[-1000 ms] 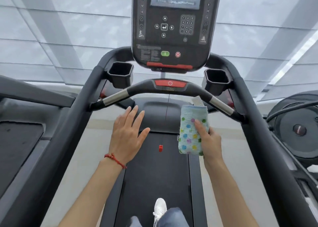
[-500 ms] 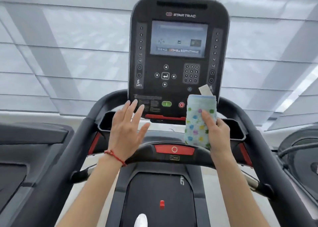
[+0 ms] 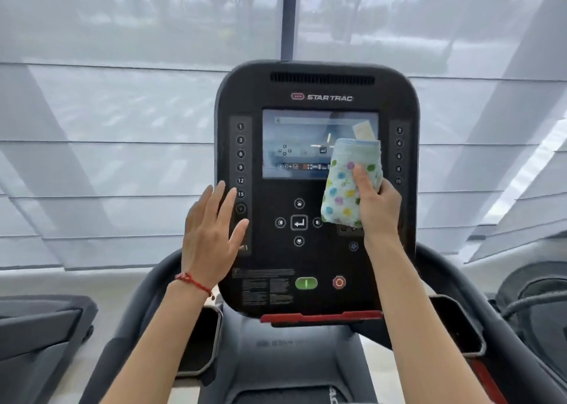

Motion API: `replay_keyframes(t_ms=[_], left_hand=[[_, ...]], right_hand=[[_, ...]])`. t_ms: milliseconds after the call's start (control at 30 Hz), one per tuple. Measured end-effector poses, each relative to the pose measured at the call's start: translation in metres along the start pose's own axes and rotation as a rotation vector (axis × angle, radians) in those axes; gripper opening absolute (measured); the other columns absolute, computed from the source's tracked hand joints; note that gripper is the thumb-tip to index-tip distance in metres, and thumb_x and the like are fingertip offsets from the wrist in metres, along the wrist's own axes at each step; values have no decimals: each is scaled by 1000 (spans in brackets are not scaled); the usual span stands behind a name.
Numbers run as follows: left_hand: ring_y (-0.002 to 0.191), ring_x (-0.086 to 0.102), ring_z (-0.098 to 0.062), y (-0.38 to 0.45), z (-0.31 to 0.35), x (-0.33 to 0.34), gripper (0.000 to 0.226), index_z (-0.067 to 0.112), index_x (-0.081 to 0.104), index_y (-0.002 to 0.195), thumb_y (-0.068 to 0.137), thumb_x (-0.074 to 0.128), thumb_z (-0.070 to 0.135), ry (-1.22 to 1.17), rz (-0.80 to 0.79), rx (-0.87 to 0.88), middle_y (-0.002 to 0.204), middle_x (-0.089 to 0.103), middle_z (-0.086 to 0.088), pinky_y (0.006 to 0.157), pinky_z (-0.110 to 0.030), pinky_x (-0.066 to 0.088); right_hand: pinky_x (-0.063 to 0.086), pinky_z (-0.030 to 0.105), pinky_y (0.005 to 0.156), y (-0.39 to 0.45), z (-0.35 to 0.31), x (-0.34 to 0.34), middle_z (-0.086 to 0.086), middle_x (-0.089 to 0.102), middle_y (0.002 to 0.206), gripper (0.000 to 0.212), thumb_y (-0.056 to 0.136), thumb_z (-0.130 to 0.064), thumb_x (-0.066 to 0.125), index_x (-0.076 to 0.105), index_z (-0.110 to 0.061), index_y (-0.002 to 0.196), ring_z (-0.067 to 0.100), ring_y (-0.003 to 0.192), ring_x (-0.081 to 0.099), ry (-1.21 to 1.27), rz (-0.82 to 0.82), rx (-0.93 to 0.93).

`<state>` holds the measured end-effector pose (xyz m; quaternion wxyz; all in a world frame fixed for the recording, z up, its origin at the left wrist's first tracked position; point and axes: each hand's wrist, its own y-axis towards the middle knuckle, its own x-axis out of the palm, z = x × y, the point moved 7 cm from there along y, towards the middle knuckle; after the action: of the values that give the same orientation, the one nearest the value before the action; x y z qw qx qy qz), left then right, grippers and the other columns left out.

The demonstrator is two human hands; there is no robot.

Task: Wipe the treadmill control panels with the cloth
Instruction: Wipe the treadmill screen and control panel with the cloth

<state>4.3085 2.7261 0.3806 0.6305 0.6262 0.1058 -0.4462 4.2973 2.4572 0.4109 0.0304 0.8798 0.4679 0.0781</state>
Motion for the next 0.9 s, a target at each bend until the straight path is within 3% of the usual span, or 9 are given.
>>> replay_keyframes(t_ms=[67, 200, 333, 500, 633, 767, 900], left_hand=[[131, 34, -32, 15, -5, 9, 52, 5, 46, 134, 93, 38, 36, 10, 24, 5, 141, 42, -16, 103, -45, 31], [131, 34, -32, 33, -14, 28, 53, 5, 43, 135, 94, 36, 36, 25, 21, 3, 144, 38, -15, 102, -45, 33], [134, 31, -32, 38, -18, 45, 54, 6, 39, 138, 95, 34, 37, 61, 11, 21, 147, 33, -15, 101, -48, 35], [137, 26, -31, 35, -19, 50, 54, 7, 35, 140, 95, 37, 36, 66, 46, 38, 149, 29, -14, 104, -46, 33], [137, 25, -31, 36, -18, 49, 54, 7, 34, 140, 96, 34, 38, 62, 53, 41, 149, 29, -14, 106, -43, 30], [137, 26, -30, 35, -18, 48, 54, 7, 36, 140, 97, 32, 40, 65, 52, 39, 149, 29, -14, 106, -43, 30], [137, 26, -31, 36, -18, 48, 54, 7, 36, 140, 98, 30, 40, 59, 67, 39, 148, 30, -14, 106, -43, 30]], right_hand=[[58, 30, 69, 21, -12, 16, -1, 67, 95, 44, 79, -44, 67, 59, -8, 102, 13, 84, 67, -30, -3, -68], [50, 14, 63, 54, -35, 38, -9, 59, 86, 39, 82, -45, 63, 55, -12, 100, 5, 78, 60, -194, 73, -238], [45, 29, 76, 70, -39, 48, 7, 60, 103, 54, 83, -52, 58, 53, -5, 111, 19, 94, 58, -419, 193, -383], [40, 26, 70, 71, -35, 52, 10, 60, 109, 54, 87, -49, 52, 49, -4, 116, 25, 97, 60, -525, 308, -457], [49, 36, 79, 65, -41, 67, 11, 54, 130, 68, 88, -49, 51, 29, -8, 138, 28, 110, 58, -549, 358, -475], [50, 32, 62, 52, -50, 94, 11, 62, 114, 55, 88, -44, 53, 39, -10, 129, 29, 90, 66, -533, 339, -572], [52, 34, 60, 40, -49, 128, 12, 65, 99, 45, 87, -36, 60, 51, -2, 115, 28, 82, 67, -588, 232, -645]])
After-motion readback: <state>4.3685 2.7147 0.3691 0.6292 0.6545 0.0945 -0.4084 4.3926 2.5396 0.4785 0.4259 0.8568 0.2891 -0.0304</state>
